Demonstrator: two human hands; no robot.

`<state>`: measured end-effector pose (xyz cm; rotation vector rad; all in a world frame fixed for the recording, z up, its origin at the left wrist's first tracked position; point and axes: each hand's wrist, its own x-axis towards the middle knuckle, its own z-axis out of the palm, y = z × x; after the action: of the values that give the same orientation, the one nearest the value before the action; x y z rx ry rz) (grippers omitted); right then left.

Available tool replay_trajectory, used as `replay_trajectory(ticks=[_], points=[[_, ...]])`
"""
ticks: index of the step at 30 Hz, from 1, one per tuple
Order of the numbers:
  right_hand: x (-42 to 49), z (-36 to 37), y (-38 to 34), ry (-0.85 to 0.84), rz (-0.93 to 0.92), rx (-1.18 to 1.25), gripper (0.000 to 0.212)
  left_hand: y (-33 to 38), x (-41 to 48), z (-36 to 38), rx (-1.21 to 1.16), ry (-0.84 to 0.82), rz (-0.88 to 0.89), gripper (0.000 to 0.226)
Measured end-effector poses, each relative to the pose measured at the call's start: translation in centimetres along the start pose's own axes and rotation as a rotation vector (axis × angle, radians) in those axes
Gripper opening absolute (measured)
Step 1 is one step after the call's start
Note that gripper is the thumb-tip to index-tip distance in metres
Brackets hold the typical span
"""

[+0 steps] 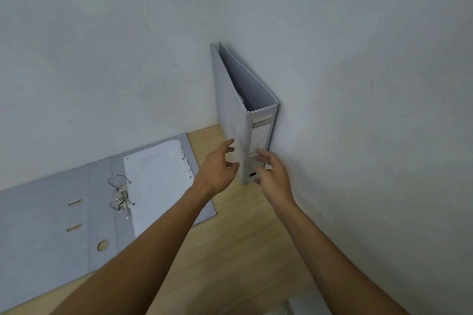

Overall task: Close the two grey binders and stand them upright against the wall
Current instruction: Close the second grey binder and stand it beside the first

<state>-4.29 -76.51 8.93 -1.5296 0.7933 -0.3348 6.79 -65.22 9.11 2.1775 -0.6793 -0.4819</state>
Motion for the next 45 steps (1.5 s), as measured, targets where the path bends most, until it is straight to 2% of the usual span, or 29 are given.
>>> replay_trajectory(ticks=[10,17,26,29,35,42,45], points=[[-4.5,8.5,0.6,-0.2,0.048,-0.127,0.035,-7.1,-7.1,-6.3,-0.095,0.093,-0.153,0.051],[-8.8,19.9,0.8,-0.397,0.06,-0.224,0.03,-15.9,-14.2,-14.3,-0.16,0.208,-0.301,0.045],[-13.4,32.4,4.2,-0.62,0.156,-0.401,0.029,-26.4,-23.0,-22.5,-0.377,0.208,-0.557,0.035],[-14.8,36.8,5.9,-0.708,0.191,-0.511,0.034,-30.9,-26.6,-25.2,-0.474,0.247,-0.68,0.036],[-16.2,41.7,7.8,-0.758,0.221,-0.604,0.042,-36.3,-29.9,-27.6,-0.564,0.305,-0.819,0.042],[-17.8,45.4,8.4,-0.814,0.206,-0.68,0.049,-40.8,-30.6,-28.7,-0.397,0.377,-0.936,0.066],[-17.9,45.7,8.9,-0.819,0.207,-0.717,0.049,-41.8,-30.5,-28.6,-0.303,0.429,-0.987,0.067]])
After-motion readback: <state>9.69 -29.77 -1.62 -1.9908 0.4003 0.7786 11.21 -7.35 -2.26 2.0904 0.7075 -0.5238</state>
